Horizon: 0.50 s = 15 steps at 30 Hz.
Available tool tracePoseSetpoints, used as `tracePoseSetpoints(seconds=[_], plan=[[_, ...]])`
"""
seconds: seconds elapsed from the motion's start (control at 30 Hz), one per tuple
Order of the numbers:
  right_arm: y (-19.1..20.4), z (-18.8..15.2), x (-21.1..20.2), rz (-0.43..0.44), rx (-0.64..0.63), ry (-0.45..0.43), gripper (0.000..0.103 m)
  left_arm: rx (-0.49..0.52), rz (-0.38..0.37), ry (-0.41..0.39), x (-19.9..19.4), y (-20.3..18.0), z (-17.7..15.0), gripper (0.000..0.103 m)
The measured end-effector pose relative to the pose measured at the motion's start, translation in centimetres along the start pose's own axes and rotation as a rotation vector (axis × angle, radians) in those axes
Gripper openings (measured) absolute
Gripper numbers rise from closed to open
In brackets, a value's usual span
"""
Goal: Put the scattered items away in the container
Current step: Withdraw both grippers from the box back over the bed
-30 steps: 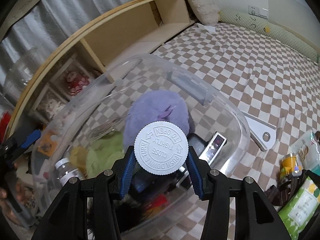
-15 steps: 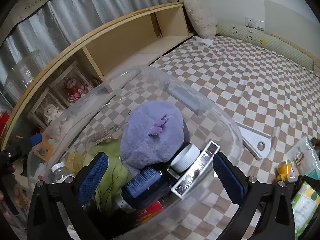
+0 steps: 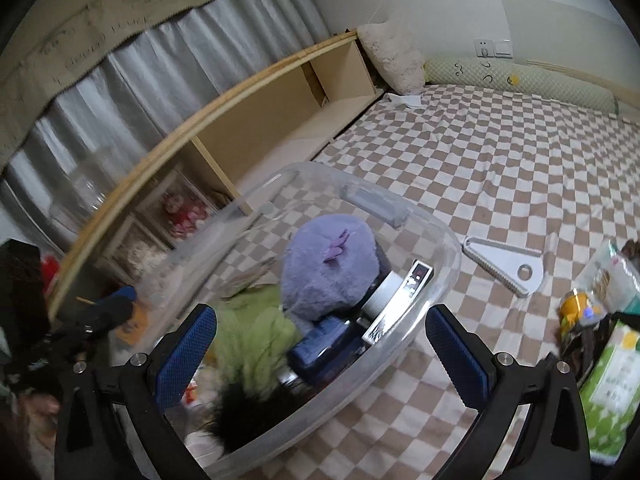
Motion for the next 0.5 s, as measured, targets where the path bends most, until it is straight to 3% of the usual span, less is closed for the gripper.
tracePoseSetpoints(seconds=[0.5], plan=[[3.3,-1.2,-8.0,0.04,0.006,-0.153,0.103,0.095,-0.034,-0.078,-3.5,-3.9,-1.0,0.103]])
Point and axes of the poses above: each gripper's, at about its wrist camera, not at the fingertips, and x roughly the way its jaws point, y to its left, z to its top, the point moved 2 cm from there along x, roughly the way its jaws point, and after that the axes turned 7 degrees about -x, right-handed, at the moved point
